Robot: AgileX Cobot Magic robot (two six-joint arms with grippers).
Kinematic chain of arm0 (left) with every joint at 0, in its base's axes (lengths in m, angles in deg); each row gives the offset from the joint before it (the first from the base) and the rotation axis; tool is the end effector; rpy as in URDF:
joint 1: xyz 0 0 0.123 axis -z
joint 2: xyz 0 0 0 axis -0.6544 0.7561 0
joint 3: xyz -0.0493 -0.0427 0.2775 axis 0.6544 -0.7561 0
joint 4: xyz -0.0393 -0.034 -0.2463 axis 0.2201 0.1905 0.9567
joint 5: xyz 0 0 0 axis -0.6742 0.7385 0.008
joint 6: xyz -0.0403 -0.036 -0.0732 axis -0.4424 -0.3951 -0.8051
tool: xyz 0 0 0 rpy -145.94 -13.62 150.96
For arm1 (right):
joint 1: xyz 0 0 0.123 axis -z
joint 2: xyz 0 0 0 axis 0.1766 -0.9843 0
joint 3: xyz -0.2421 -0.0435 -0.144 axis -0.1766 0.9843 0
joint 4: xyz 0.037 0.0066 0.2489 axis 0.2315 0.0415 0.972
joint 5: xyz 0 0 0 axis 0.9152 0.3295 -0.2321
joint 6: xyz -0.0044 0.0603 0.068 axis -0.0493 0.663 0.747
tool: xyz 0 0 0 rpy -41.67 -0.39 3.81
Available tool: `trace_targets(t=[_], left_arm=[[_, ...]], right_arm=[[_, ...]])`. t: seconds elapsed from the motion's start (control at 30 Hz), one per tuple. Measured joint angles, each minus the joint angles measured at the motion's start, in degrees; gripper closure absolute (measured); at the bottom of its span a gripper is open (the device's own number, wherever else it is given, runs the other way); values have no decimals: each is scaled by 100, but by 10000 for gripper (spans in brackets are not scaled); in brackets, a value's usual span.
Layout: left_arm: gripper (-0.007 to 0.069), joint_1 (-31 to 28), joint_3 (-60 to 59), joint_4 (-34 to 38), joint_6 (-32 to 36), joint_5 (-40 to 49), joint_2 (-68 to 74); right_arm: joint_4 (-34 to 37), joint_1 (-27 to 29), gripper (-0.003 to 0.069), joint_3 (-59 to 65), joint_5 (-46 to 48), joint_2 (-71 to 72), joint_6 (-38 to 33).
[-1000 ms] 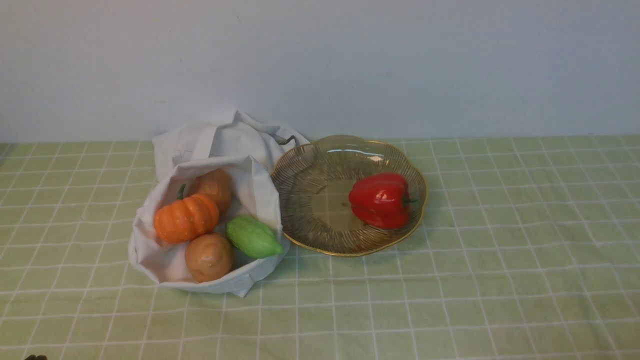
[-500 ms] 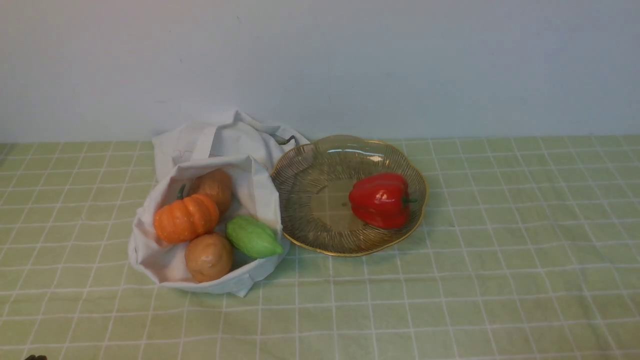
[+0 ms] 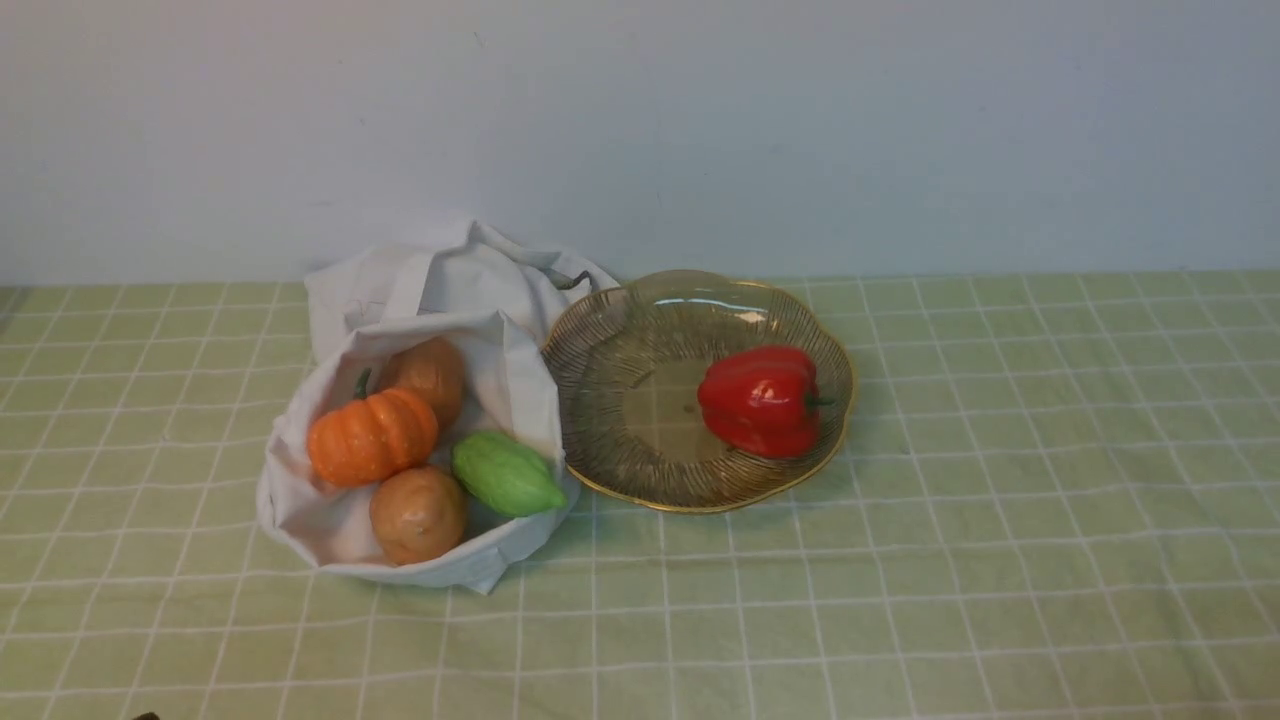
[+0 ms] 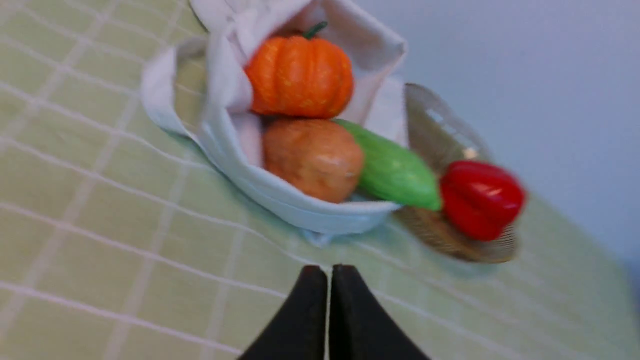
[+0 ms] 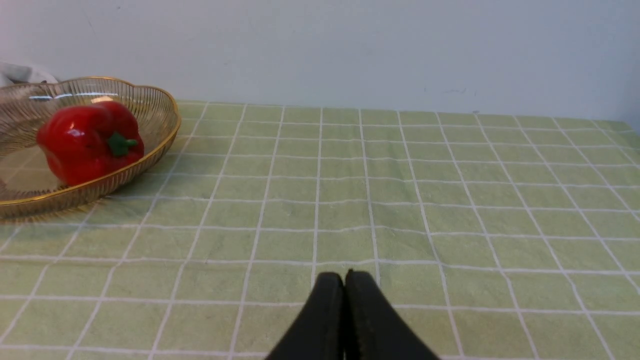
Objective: Take vegetables from bag on green coffee tablecloth place on plate.
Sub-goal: 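Reach into the cloth bag and grasp the pumpkin with the left gripper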
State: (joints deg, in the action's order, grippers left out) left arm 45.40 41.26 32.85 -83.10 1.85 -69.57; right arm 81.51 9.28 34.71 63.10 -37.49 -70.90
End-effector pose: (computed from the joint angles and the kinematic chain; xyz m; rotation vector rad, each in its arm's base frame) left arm 0.0506 -0.0228 0.1763 -0.5600 1.8056 -0.8306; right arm 0.0527 0.0013 0.1724 -0.0363 1.8640 0.0025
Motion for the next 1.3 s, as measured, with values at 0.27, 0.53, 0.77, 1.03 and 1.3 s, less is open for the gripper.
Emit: trace_targets(t=[0.27, 0.53, 0.77, 1.03, 1.3], left_arm=[[629, 0, 0, 2490, -207, -56, 0], [629, 0, 162, 3230, 687, -316, 0], [629, -6, 2179, 2882, 2941, 859, 1371], [629, -6, 4593, 451, 3171, 4434, 5459], [629, 315, 6039, -1177, 2999, 4535, 8038]], right_arm=[[0, 0, 673, 0, 0, 0, 0], [0, 0, 673, 0, 0, 0, 0], [0, 0, 673, 0, 0, 0, 0], [0, 0, 673, 0, 0, 0, 0], [0, 0, 673, 0, 0, 0, 0]])
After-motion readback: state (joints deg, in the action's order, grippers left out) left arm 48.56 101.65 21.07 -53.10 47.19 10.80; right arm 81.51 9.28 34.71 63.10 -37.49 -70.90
